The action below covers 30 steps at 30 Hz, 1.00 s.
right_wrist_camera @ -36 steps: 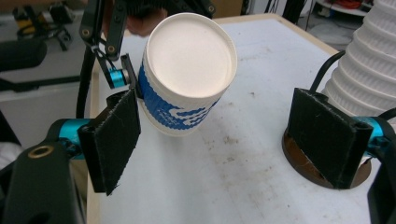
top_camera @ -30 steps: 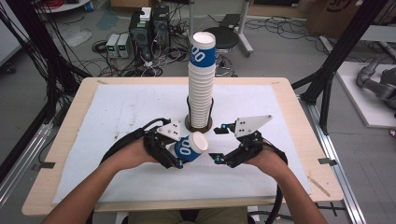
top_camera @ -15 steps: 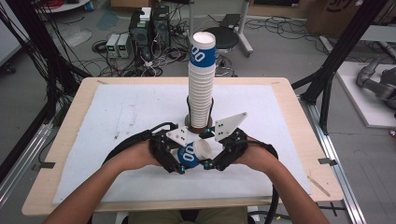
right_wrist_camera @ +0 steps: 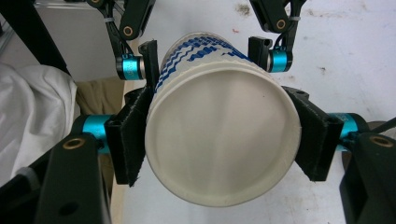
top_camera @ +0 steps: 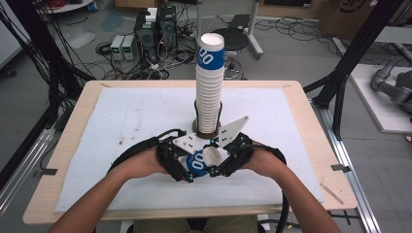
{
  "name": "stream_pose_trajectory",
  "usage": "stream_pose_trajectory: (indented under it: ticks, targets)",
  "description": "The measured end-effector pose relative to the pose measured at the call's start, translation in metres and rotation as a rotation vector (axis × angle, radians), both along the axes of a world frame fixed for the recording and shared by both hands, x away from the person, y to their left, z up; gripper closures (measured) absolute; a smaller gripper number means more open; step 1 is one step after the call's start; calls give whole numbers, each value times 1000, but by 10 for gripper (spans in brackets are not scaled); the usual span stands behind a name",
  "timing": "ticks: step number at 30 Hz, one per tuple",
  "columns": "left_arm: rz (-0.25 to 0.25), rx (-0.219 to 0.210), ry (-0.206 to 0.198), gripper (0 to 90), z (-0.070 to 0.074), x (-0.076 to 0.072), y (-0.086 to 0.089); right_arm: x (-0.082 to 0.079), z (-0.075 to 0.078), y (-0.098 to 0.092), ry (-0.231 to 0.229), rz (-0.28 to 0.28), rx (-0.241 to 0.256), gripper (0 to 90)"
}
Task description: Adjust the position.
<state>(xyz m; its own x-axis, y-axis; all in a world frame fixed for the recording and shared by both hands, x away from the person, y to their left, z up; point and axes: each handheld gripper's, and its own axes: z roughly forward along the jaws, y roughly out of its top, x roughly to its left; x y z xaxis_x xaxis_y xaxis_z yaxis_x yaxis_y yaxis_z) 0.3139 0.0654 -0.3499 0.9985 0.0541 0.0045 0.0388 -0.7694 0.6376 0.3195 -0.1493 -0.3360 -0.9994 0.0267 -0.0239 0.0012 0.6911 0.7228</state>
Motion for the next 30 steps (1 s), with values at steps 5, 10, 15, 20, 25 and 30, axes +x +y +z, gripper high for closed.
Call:
stream_pose_trajectory:
  ticks: [5,10,15,20,25,30]
  targets:
    - [-4,-24,-1,265,-3,-1,2,0,0,0,6,0,-7,308]
    - [1,-78,22,231,-7,0,8,0,-1,-2,27,6,2,305]
    - [36,-144,48,182,-13,1,17,1,2,-6,20,-2,27,304]
    - [38,-231,53,172,-19,1,30,1,2,-14,40,-15,65,304]
    - [85,-344,78,163,-28,2,46,2,0,-22,50,-36,100,303]
    - [123,-460,97,159,-38,-1,60,3,-2,-32,58,-58,148,303]
